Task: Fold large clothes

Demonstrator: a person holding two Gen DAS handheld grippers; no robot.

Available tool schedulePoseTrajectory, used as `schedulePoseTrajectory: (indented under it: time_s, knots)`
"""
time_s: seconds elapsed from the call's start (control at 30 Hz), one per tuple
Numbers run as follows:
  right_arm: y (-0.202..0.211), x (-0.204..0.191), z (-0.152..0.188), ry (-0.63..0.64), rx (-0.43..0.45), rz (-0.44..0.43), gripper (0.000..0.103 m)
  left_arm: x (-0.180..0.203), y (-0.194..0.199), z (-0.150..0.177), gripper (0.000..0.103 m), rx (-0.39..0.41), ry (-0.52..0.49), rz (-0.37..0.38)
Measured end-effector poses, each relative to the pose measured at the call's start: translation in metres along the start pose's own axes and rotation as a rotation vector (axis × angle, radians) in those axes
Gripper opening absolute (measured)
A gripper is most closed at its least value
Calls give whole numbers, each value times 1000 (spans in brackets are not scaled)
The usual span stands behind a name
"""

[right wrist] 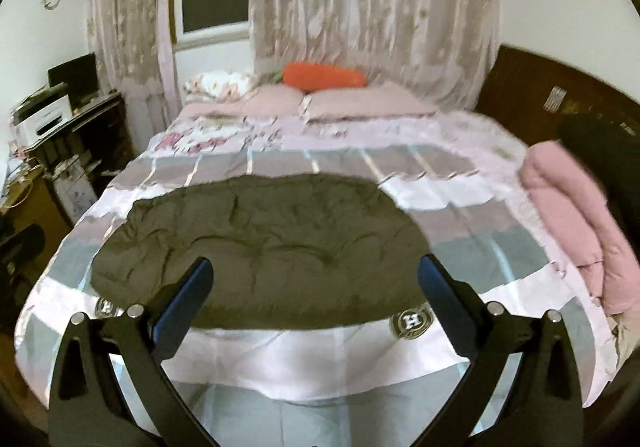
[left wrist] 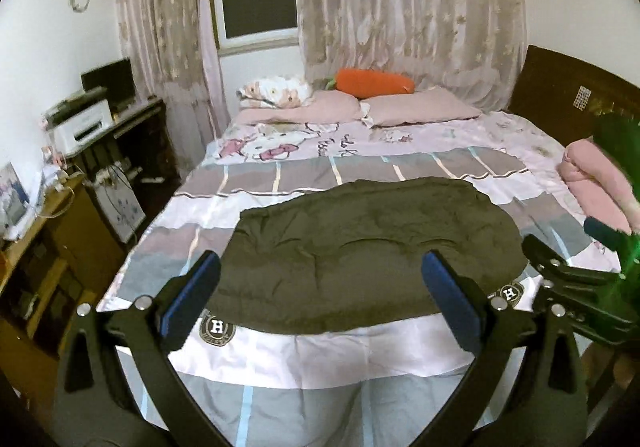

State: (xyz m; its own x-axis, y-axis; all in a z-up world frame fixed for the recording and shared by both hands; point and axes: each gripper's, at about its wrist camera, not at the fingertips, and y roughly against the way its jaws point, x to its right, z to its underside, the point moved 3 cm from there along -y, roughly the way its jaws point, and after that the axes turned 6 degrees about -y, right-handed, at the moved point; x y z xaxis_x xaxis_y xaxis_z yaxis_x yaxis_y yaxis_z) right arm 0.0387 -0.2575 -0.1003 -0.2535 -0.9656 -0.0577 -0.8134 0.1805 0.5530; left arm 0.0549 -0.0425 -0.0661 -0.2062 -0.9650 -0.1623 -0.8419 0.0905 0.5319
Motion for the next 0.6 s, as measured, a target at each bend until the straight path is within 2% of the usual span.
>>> schedulePoseTrajectory:
  time_s: [0.2,0.4,0.6]
  knots:
    - [-1,-23,16,56,-21,-39,102,1,14,7,101,44,20,-17]
    - [8,-36,19,69,3,-65,102,-10,22,12,101,81,48,-46]
    - [24,-40,19,62,49,-37,102,-19,23,14,101,80,89,-37]
